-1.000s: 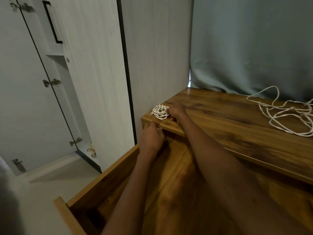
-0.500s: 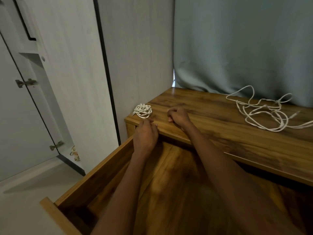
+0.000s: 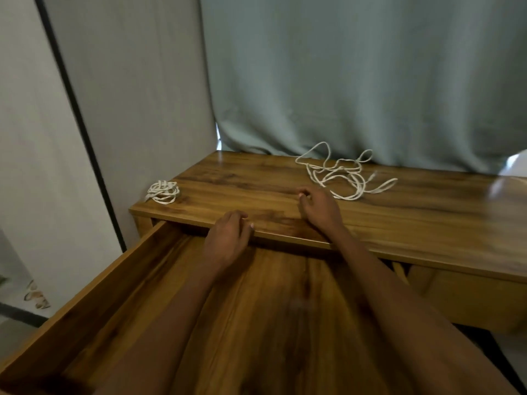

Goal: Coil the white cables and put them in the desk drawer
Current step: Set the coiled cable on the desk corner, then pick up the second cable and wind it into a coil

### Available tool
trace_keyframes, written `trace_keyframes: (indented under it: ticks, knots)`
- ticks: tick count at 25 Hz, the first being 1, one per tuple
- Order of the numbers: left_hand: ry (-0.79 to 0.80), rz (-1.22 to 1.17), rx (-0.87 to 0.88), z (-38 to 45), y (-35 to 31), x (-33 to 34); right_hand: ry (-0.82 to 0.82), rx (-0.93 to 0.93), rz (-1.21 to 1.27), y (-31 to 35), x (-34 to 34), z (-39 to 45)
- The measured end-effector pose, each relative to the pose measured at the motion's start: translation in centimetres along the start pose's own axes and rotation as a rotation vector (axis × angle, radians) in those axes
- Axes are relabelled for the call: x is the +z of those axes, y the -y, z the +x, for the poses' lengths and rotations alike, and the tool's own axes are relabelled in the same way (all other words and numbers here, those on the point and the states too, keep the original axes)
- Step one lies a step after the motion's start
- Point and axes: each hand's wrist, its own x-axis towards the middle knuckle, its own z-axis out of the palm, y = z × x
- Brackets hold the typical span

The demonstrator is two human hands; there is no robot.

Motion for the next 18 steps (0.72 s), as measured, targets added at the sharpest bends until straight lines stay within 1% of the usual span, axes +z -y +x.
trace_keyframes:
  ticks: [2,3,5,7,8,10,14,16,18]
  knots:
    - [0.051,-0.004,0.054,-0.2,-1.3,1.1,-0.061,0.028,-0.174,-3.5,-2.8,-0.7]
    - [0.074,-0.021,0.072,-0.2,-1.8,1.5,-0.036,0.083,-0.253,-5.4,-4.1,-0.9]
    - [0.09,-0.081,0.09,-0.2,-2.8,2.1,0.114,0.228,-0.38,-8.2,-5.7,-0.9]
    - [0.07,-0.133,0.108,0.0,-4.3,2.5,0.277,0.304,-0.445,-9.6,-6.2,-0.6]
    - [0.058,-0.145,0.108,0.1,-5.2,2.7,0.331,0.287,-0.464,-9.7,-6.1,-0.5]
    - [0.053,-0.179,0.086,0.5,-6.9,2.9,0.381,0.239,-0.484,-9.3,-5.7,-0.3]
    - [0.09,-0.212,0.013,0.7,-8.9,3.7,0.376,0.207,-0.502,-8.6,-5.8,-0.2]
    - [0.085,-0.173,0.029,0.2,-9.3,3.8,0.352,0.156,-0.54,-8.2,-5.9,-0.5]
    - [0.073,-0.147,0.054,-0.2,-9.1,3.7,0.333,0.106,-0.517,-7.1,-5.9,-1.2]
